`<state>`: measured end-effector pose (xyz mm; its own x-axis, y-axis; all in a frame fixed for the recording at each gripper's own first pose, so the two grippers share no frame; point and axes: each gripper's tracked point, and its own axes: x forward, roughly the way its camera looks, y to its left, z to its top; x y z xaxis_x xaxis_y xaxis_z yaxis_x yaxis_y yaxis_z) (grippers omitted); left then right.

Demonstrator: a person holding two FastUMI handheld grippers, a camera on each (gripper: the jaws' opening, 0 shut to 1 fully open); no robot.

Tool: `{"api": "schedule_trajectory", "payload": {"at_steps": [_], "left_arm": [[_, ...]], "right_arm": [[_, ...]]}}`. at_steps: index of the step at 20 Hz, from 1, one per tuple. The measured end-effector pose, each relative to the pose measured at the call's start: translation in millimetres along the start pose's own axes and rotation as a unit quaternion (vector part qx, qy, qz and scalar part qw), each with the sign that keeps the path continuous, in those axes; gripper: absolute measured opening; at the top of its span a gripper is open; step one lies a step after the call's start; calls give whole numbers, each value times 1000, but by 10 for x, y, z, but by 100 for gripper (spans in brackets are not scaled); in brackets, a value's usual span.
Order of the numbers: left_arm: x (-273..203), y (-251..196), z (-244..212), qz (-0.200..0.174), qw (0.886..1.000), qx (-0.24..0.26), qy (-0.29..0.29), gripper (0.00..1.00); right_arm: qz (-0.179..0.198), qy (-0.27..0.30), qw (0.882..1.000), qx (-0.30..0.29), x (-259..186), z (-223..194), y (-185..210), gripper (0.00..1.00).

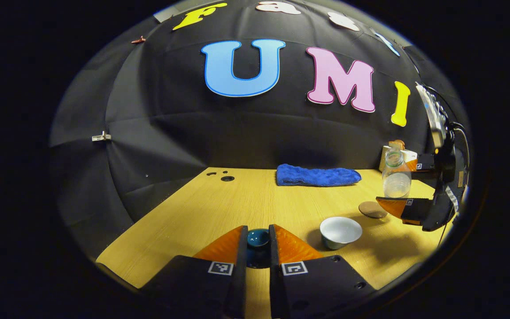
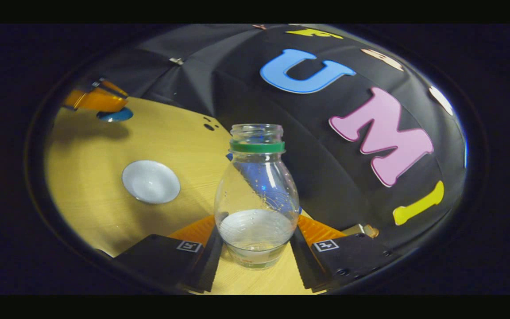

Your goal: Open the teacup lid with one hand, grasp the water bottle and pour water into the teacup with the other hand; after pouring, place the water bottle on the coaster and then close the teacup lid.

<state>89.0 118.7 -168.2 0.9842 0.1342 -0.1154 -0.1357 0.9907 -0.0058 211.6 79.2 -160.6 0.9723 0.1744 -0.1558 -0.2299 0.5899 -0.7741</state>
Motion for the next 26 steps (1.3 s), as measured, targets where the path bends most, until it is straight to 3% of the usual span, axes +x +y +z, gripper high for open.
{"api": "schedule_trajectory", "payload": {"at_steps": [4,7,9,12,13,21,22,24,26], "left_arm": [[19,40,-44,0,1000,-12,1,29],[44,61,-88,-3,1000,-18,4,22],[55,91,-103,-2,1000,-15,5,25],[95,157,-101,1,1000,-15,6,22],[80,179,-103,2,1000,-16,7,25],[109,194,-151,-2,1000,-18,10,25],[110,188,-146,-3,1000,-18,9,25],[111,183,-153,-4,1000,-19,10,22],[99,194,-155,-3,1000,-19,11,25]], "right_arm": [[15,9,997,-71,100,-79,107,76],[37,-7,991,-127,178,-35,239,76],[50,-20,986,-155,223,-17,312,76],[64,-28,981,-178,287,-13,389,76],[65,-29,980,-185,312,-20,397,76],[70,-15,970,-233,454,-163,391,76],[71,-15,968,-240,464,-170,381,80],[72,-14,964,-254,492,-190,369,76],[73,-17,961,-265,513,-181,372,76]]}}
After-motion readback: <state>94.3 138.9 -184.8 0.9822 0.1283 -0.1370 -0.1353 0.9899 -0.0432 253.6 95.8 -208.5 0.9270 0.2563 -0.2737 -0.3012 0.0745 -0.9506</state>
